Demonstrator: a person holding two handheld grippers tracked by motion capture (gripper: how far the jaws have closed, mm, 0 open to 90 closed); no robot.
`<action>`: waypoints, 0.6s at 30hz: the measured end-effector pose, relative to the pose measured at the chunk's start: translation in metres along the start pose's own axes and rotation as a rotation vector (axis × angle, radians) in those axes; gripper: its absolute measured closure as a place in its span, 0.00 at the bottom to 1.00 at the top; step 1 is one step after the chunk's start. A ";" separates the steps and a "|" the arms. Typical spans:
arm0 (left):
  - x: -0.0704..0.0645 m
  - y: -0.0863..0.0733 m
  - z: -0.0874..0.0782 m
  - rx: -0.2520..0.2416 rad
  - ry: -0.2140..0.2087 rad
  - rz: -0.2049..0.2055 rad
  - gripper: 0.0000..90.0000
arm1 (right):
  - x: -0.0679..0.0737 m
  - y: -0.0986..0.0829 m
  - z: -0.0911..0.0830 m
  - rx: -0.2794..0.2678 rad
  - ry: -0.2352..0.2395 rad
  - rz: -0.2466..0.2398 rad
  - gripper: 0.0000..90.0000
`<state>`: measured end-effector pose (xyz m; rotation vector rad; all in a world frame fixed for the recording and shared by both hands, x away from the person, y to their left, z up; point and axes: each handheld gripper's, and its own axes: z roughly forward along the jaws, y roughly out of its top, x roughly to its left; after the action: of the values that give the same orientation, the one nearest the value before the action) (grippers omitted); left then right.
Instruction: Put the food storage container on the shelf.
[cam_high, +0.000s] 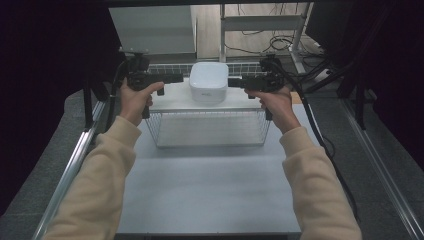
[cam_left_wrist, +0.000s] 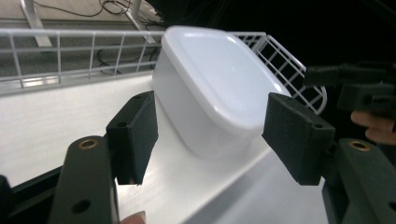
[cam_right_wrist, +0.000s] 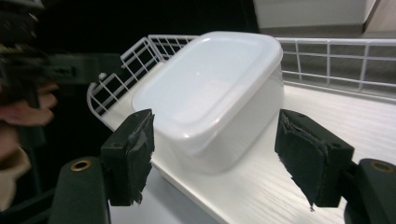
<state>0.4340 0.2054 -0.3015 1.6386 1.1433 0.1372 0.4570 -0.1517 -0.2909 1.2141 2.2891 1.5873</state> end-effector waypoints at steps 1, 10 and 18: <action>-0.002 -0.004 -0.004 0.004 0.003 0.012 0.39 | 0.000 0.000 0.000 0.000 0.000 0.000 0.31; -0.015 -0.047 -0.031 -0.007 0.018 0.106 0.39 | -0.001 -0.033 -0.022 -0.055 0.019 -0.049 0.31; -0.030 -0.096 -0.044 0.008 0.021 0.171 0.38 | 0.003 -0.079 -0.048 -0.076 0.025 -0.096 0.31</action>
<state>0.3343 0.2103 -0.3467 1.7444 1.0196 0.2601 0.3880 -0.1959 -0.3336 1.0562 2.2428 1.6485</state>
